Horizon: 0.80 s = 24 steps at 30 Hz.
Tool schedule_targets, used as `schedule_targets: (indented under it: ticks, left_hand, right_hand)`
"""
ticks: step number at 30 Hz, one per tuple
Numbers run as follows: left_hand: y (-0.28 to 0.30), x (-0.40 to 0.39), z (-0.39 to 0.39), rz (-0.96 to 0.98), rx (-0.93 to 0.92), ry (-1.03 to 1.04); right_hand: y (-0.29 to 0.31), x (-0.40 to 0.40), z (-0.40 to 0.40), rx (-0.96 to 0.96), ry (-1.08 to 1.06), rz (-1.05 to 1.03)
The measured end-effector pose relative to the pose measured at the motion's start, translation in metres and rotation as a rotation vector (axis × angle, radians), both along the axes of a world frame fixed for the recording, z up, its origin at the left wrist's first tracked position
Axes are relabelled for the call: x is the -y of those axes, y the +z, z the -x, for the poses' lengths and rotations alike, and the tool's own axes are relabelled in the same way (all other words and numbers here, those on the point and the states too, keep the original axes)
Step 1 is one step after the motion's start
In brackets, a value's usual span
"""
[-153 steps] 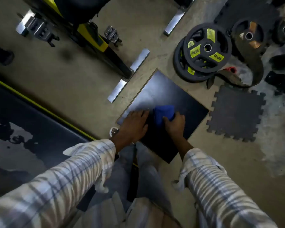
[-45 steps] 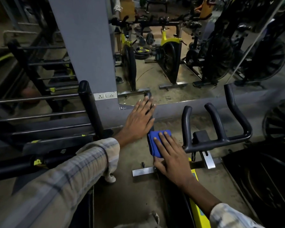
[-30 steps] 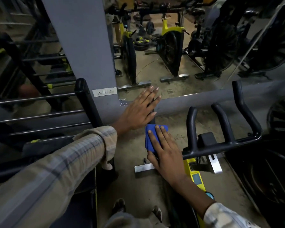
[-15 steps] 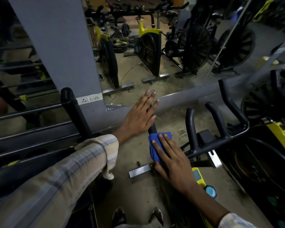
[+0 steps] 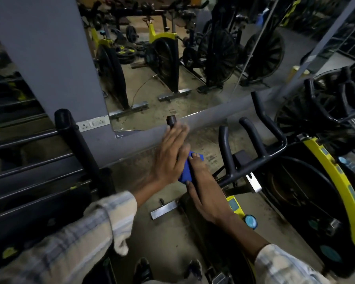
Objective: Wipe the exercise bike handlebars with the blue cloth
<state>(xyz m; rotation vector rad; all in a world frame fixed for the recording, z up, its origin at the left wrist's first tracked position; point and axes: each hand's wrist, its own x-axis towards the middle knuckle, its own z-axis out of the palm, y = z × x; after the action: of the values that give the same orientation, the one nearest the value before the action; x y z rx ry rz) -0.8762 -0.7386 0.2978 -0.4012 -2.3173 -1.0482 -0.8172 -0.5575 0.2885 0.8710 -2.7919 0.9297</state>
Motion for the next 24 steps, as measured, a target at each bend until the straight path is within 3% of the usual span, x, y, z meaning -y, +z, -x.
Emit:
schedule_targets:
  ticks: [2, 4, 10, 17, 21, 24]
  left_hand:
    - [-0.011, -0.019, -0.029, 0.018, 0.027, -0.077]
    - [-0.024, -0.03, -0.043, 0.096, 0.056, -0.104]
    - [-0.042, -0.034, -0.056, 0.293, 0.089, 0.025]
    - [-0.03, -0.074, -0.069, 0.519, 0.205, 0.394]
    - [-0.03, -0.095, -0.068, 0.572, 0.293, 0.496]
    - [-0.028, -0.09, -0.056, 0.473, 0.35, 0.564]
  right_hand:
    - [0.0, -0.007, 0.0, 0.105, 0.009, 0.162]
    - [-0.001, -0.02, 0.0, 0.082, 0.044, 0.177]
    - [0.005, -0.064, 0.017, -0.226, 0.21, -0.025]
    - [0.005, -0.08, 0.085, -0.498, 0.09, -0.466]
    - [0.0, -0.086, 0.094, -0.537, 0.121, -0.484]
    - [-0.002, -0.085, 0.095, -0.542, 0.122, -0.445]
